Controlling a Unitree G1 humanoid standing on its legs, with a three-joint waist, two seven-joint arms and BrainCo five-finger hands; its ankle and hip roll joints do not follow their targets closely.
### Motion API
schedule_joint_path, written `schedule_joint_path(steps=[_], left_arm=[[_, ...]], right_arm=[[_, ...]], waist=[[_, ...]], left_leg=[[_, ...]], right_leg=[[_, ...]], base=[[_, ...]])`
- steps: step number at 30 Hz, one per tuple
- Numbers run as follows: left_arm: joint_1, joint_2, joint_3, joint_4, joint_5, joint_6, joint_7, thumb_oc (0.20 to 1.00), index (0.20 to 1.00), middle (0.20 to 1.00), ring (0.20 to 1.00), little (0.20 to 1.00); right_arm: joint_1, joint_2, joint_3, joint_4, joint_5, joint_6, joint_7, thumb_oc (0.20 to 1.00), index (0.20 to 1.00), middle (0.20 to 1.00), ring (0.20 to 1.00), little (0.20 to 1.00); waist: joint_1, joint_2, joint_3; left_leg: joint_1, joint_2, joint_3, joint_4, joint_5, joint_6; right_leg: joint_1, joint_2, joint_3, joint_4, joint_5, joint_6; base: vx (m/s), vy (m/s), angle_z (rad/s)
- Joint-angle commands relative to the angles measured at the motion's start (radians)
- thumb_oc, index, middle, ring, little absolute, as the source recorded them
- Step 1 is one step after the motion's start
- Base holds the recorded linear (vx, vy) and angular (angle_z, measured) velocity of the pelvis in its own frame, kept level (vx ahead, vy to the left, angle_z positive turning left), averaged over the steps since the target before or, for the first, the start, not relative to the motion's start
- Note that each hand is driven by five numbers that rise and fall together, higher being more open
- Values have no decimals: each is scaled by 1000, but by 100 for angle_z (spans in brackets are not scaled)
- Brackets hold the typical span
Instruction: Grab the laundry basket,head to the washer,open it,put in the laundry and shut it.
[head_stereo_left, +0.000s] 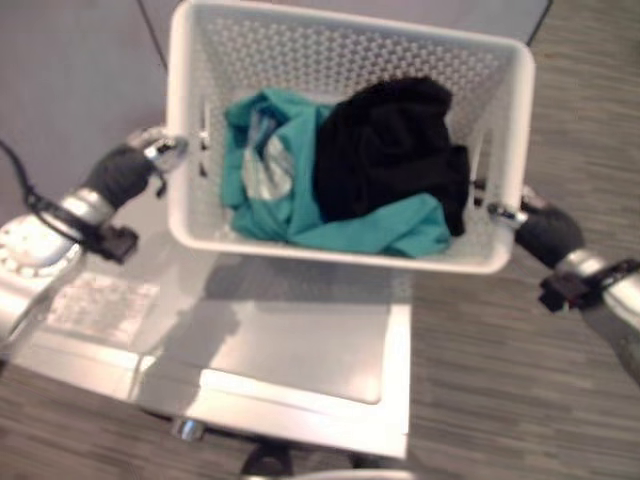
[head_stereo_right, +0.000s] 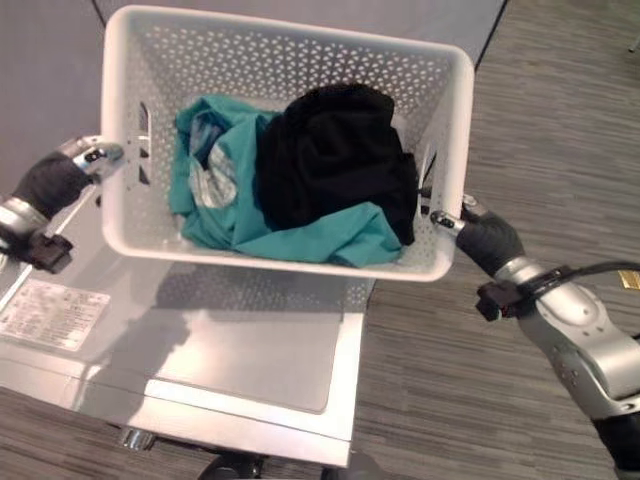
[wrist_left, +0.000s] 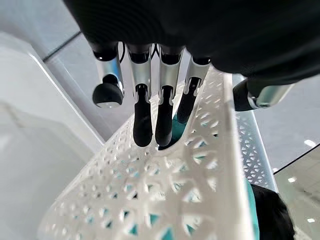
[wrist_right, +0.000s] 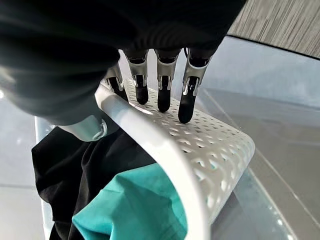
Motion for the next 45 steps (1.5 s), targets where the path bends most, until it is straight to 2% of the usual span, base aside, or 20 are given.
schedule_joint_path(steps=[1,5,11,18,21,24,25,26,27,28,29,34,39,45], left_arm=[[77,140,283,301,-10,-31,90,200,200,200,200,200],[111,177,320,299,-18,-33,83,200,200,200,200,200],[73,210,287,295,-21,-40,86,200,200,200,200,200],[-124,163,32,300,-30,-17,83,200,200,200,200,200],[-132,154,4,282,-25,-10,83,200,200,200,200,200],[-108,151,36,285,-34,-8,95,200,200,200,200,200],[-106,151,38,288,-35,-8,95,200,200,200,200,200],[-102,148,40,288,-37,-8,96,200,200,200,200,200],[-101,147,42,290,-36,-8,99,482,482,482,482,482],[-99,146,43,289,-36,-8,99,824,824,824,824,824],[-97,146,44,289,-36,-8,99,1000,1000,1000,1000,1000],[-70,128,71,272,-41,-9,112,1000,1000,1000,1000,1000],[-7,87,136,236,-13,-11,129,1000,1000,1000,1000,1000],[-9,46,135,231,-2,-11,142,1000,1000,1000,1000,1000]], right_arm=[[51,-77,-76,-7,175,-102,124,200,200,200,200,200],[39,-90,-71,-11,189,-106,123,200,200,200,200,200],[18,-119,-71,-31,216,-122,117,200,200,200,200,200],[-57,-119,32,-34,226,-110,89,200,200,200,200,200],[-52,-125,48,-40,232,-101,89,200,200,200,200,200],[-43,-139,48,-51,242,-95,91,200,200,200,200,200],[-43,-145,49,-52,242,-91,95,313,313,313,313,313],[-44,-146,50,-52,243,-91,96,576,576,576,576,576],[-48,-150,54,-48,241,-92,93,1000,1000,1000,1000,1000],[-47,-150,55,-50,242,-92,93,1000,1000,1000,1000,1000],[-47,-150,55,-50,242,-92,93,1000,1000,1000,1000,1000],[-42,-145,41,-48,223,-94,72,1000,1000,1000,1000,1000],[-87,-81,62,-23,196,-106,39,1000,1000,1000,1000,1000],[-145,-33,98,-11,184,-115,24,1000,1000,1000,1000,1000]], waist=[[15,-12,-147],[15,-15,-150],[10,-15,-154],[-2,-14,-148],[3,-22,-146],[8,-29,-144],[9,-31,-144],[10,-31,-145],[10,-32,-145],[10,-32,-146],[10,-32,-146],[10,-32,-148],[14,-27,-148],[13,-25,-147]], left_leg=[[-50,16,19,3,49,20],[-48,15,19,1,47,20],[-39,11,23,-12,45,21],[-38,9,26,-14,41,24],[-39,10,26,-15,38,25],[-39,10,25,-20,37,25],[-38,9,25,-22,37,25],[-37,9,26,-23,37,25],[-37,9,26,-24,37,24],[-36,8,25,-25,37,25],[-36,8,25,-25,37,25],[-35,6,23,-30,36,24],[-30,3,21,-35,33,28],[-26,-1,17,-40,31,29]], right_leg=[[119,-49,-28,97,-196,117],[121,-52,-30,100,-196,120],[121,-60,-37,105,-197,127],[114,-67,-38,114,-196,130],[112,-68,-38,112,-194,131],[112,-69,-40,106,-193,132],[113,-69,-40,104,-193,133],[113,-69,-40,102,-193,132],[115,-69,-42,100,-192,132],[116,-69,-42,98,-192,132],[116,-69,-42,98,-192,132],[118,-69,-41,91,-191,132],[120,-70,-40,90,-192,131],[124,-71,-41,86,-194,130]], base=[[14,17,-12],[6,5,-2],[11,20,0],[3,20,0],[7,7,-1],[7,6,-1],[12,12,4],[12,15,4],[11,11,4],[8,5,4],[9,9,3],[0,0,0],[0,0,0],[0,0,0]])
